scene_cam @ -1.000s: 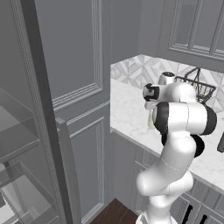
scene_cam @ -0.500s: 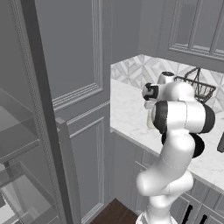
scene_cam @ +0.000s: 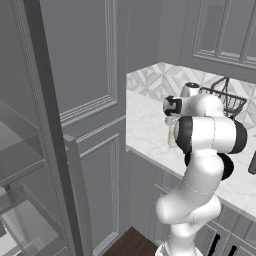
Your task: Grab a lemon wedge from the fridge and one ice cube from the ice bowl, and put them in the glass of lemonade.
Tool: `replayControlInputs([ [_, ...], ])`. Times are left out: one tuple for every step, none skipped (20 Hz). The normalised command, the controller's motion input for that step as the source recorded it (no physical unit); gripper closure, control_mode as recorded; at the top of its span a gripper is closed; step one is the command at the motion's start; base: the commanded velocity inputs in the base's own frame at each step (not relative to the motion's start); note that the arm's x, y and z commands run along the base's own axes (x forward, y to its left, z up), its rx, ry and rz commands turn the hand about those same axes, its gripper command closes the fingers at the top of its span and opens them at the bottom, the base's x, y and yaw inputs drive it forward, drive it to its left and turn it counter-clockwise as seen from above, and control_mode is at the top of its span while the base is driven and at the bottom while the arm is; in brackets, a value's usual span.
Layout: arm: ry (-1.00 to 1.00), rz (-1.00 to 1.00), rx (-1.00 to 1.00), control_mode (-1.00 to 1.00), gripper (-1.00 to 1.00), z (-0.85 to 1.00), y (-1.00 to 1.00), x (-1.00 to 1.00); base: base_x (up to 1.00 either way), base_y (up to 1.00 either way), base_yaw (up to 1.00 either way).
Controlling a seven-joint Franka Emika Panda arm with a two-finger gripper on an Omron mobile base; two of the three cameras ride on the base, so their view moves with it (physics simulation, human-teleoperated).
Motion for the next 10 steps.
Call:
replayControlInputs([
  [0.0, 0.0, 0.0, -1.0, 1.0, 0.0, 0.0, 0.0, 0.0, 0.0, 0.0],
  [0.0, 0.0, 0.0, -1.0, -1.0, 0.0, 0.0, 0.0, 0.0, 0.0, 0.0],
  [0.0, 0.0, 0.0, -1.0, -1.0, 0.0, 0.0, 0.0, 0.0, 0.0, 0.0],
  [0.0, 0.0, 0.0, -1.0, -1.0, 0.0, 0.0, 0.0, 0.0, 0.0, 0.0],
  [0.0, 0.0, 0.0, -1.0, -1.0, 0.0, 0.0, 0.0, 0.0, 0.0, 0.0],
  [0.0, 0.0, 0.0, -1.0, -1.0, 0.0, 0.0, 0.0, 0.0, 0.0, 0.0],
  [0.0, 0.0, 0.0, -1.0, -1.0, 0.0, 0.0, 0.0, 0.0, 0.0, 0.0],
  [0.0, 0.0, 0.0, -1.0, -1.0, 0.0, 0.0, 0.0, 0.0, 0.0, 0.0],
  [0.0, 0.0, 0.0, -1.0, -1.0, 0.0, 0.0, 0.0, 0.0, 0.0, 0.0],
  [0.0, 0.0, 0.0, -1.0, -1.0, 0.0, 0.0, 0.0, 0.0, 0.0, 0.0],
])
